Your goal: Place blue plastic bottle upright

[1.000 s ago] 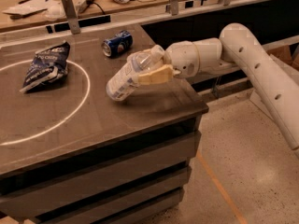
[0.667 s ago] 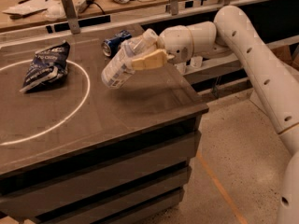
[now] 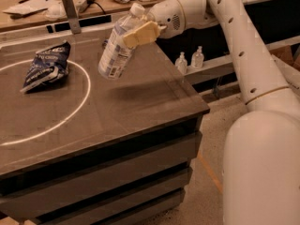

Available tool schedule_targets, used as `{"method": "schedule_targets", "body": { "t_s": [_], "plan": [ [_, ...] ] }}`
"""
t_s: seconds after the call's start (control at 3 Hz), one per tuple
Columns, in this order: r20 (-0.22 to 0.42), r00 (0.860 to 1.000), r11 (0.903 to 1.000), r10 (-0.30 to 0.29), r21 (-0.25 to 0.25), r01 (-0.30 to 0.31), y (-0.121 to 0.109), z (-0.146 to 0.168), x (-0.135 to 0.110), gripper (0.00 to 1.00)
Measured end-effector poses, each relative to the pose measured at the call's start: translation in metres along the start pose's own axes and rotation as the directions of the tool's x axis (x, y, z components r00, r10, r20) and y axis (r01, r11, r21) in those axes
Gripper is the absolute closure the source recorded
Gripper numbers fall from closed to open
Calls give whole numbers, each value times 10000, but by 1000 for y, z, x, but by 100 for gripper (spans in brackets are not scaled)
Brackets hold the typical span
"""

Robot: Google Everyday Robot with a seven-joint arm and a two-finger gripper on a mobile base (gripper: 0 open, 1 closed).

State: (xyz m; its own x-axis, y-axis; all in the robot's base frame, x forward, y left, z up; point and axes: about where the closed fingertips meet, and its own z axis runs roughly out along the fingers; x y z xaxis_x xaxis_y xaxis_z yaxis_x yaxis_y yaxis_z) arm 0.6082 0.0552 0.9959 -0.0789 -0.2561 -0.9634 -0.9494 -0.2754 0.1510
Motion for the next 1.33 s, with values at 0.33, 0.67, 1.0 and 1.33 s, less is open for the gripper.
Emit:
{"method": "schedule_targets", "body": {
  "t_s": [0.33, 0.67, 1.0, 1.33],
  "plan": [
    [-595, 9915, 9931, 1154, -132, -1163, -1, 2, 3, 100],
    [-1726, 9633, 9785, 2058, 207, -2053, -3, 10, 16, 100],
    [-2471, 9454, 9771, 2127, 578, -2047, -11, 20, 22, 100],
    [-3116, 9320, 9825, 1852, 788, -1689, -17, 32, 21, 100]
  ]
}}
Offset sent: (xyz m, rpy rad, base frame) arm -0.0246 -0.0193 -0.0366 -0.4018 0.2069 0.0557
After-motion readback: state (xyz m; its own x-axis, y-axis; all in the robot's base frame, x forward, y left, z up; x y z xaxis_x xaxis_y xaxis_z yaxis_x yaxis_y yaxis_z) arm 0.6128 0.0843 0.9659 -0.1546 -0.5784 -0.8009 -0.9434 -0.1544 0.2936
